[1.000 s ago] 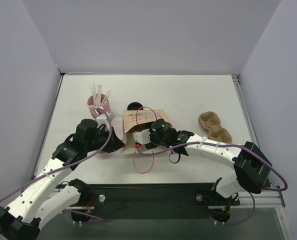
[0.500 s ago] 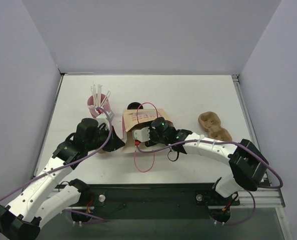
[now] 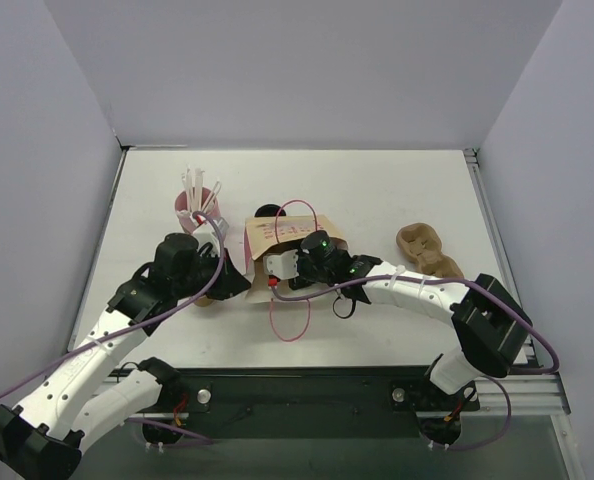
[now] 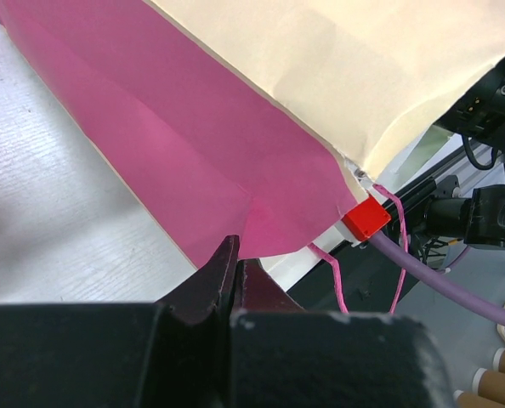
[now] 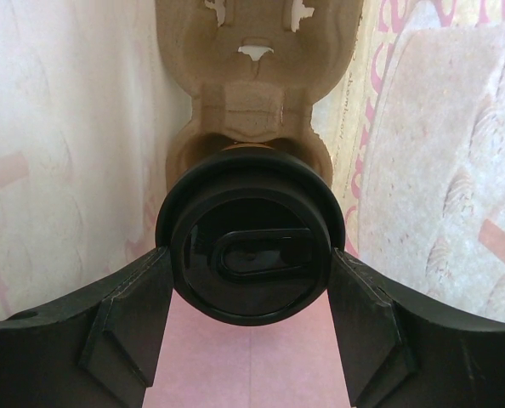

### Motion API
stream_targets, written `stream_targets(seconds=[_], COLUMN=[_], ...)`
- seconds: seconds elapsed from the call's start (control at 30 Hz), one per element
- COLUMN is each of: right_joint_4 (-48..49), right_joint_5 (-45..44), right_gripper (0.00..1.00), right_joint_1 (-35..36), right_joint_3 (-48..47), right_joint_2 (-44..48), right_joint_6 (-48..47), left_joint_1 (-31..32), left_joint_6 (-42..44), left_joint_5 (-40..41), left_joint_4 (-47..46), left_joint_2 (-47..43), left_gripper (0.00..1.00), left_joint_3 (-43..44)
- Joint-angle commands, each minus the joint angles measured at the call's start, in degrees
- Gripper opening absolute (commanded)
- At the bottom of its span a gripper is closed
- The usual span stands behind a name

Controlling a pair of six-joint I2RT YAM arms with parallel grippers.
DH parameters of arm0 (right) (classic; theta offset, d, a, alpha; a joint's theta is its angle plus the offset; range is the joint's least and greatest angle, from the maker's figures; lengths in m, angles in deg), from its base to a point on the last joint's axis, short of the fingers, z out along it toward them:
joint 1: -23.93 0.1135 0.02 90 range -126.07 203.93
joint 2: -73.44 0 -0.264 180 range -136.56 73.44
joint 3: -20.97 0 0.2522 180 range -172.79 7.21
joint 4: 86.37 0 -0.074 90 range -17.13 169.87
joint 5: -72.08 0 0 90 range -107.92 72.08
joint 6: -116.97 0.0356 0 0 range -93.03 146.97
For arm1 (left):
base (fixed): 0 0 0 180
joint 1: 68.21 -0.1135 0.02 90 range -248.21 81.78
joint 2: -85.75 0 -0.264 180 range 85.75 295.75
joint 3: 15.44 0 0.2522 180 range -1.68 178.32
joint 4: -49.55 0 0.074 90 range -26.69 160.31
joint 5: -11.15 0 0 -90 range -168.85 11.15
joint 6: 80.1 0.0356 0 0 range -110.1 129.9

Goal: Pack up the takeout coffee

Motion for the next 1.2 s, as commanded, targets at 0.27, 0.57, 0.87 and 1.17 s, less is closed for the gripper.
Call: stream_targets(seconds=[0.27,0.57,0.87,1.17], right_joint_4=[-2.5,-6.6,-10.6,-14.6], right_joint_5=[1.7,3.1,4.7,7.5], right_gripper=[0.72,0.85,0.88,0.91], right_joint_1=[-0.8,-0.6,-0.7,-0.7], right_joint_3=[-1.5,-3.8,-6.8,-8.8], right_joint_2=[1.5,3.5,4.3,5.2], right_joint_6=[2.4,4.1,6.9,8.2], left_joint_1=[0.2,0.2,0.2,0.2], left_joint_6=[-0.4,-0.5,-0.3,0.0], left_joint_5=[0.0,-0.5,-0.6,-0.9], left_joint_4=[-2.0,-2.8,-2.9,-2.6], left_joint_2=[0.8,1.4,3.1,4.4], left_gripper=[0.00,0.00,0.00,0.00], left_joint_3=[4.2,4.2,5.5,7.1])
